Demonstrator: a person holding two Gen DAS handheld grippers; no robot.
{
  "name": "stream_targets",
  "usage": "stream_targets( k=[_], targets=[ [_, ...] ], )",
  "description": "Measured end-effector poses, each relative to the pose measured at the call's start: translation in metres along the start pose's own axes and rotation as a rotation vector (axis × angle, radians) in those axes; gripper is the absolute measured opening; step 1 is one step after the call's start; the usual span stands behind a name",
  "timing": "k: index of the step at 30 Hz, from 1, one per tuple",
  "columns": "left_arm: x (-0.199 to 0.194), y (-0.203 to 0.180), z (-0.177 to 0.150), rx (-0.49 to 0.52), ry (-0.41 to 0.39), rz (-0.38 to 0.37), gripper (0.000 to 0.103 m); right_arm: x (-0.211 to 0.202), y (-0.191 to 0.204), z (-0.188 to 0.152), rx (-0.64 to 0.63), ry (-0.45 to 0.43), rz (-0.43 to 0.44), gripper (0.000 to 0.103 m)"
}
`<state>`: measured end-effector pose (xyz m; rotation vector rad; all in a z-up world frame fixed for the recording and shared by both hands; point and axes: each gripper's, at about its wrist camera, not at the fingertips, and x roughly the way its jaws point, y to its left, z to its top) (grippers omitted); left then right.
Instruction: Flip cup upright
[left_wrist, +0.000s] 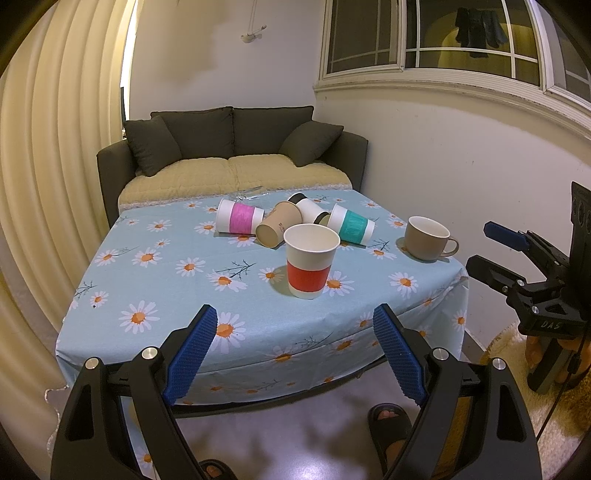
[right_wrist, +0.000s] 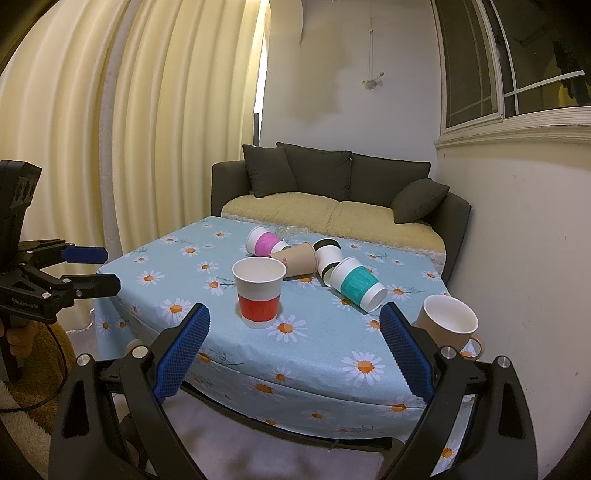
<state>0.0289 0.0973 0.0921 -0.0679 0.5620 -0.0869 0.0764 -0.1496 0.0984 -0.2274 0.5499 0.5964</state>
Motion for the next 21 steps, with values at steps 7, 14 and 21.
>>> stream_targets(
  k=[7,14,21],
  targets=[
    [0.0004,-0.0011,-0.0001,0.0,0.001,0.004,0.084,0.0012,-0.0001,0.0,-0.001,0.003,-0.001,0.092],
    [0.0005,-0.0012,-0.0006,0.002,0.002,0.006,0.084,0.0013,-0.0001,-0.0004,-0.001,0.003,0.0,0.092],
    [0.0005,-0.0018,-0.0002,-0.001,0.005,0.009,0.084,0.0034,0.0013,-0.0007,-0.005,0.007,0.0,0.092]
  ],
)
